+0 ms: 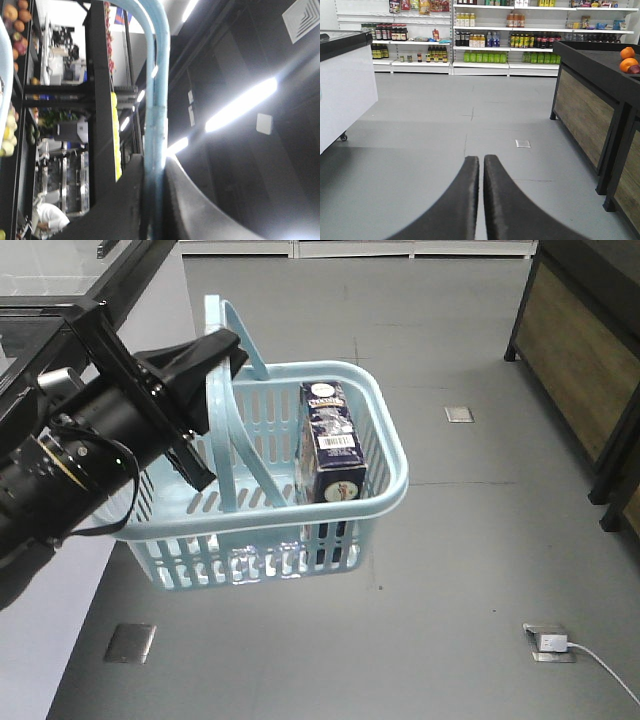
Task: Left arm holds basket, right arm returns cookies
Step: 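Lift the basket with the left gripper and swing it in front of the robot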
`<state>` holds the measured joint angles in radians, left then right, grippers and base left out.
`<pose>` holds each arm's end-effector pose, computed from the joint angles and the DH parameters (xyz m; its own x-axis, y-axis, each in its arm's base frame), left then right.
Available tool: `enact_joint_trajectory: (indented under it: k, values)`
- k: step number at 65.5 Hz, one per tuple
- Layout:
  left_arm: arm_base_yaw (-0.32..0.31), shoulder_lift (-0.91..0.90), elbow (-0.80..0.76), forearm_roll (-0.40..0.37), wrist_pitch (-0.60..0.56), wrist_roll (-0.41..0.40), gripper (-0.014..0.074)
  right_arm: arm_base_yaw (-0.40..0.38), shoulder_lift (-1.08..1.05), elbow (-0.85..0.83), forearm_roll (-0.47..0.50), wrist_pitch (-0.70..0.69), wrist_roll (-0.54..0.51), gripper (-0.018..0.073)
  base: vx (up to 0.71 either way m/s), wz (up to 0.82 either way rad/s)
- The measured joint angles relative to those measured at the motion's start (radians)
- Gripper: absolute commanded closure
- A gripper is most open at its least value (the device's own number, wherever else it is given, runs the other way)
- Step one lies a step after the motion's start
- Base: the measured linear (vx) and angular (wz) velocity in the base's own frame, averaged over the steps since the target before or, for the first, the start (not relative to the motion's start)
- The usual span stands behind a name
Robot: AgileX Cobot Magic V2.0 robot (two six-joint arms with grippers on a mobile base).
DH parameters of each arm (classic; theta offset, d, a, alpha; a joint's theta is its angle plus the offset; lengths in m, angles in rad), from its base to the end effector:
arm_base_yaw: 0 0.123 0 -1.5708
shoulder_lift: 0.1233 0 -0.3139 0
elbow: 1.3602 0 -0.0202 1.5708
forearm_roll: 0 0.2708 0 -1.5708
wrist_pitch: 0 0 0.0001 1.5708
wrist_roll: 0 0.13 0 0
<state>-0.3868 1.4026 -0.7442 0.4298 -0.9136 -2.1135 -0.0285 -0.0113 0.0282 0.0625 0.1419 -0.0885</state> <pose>0.3006 -0.1687 0.3429 -0.6969 -0.6986 0.1621 0.0875 -0.3072 -0.9476 0.0864 -0.0013 0.1879 -0.0716 -0.0246 -0.9971 0.0178 0.9995 -0.0259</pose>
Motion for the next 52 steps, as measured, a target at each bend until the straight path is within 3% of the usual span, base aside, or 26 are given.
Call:
enact_joint_trajectory:
  k: [18,52]
  values:
    - [-0.087,0.0,0.086,-0.049,-0.098,0.036,0.0599,0.0,0.0,0.0,0.0,0.0,0.0,0.0562,0.0,0.0]
    - [-0.224,0.0,0.214,-0.137,-0.165,0.1,0.0599,0.0,0.0,0.0,0.0,0.0,0.0,0.0562,0.0,0.0]
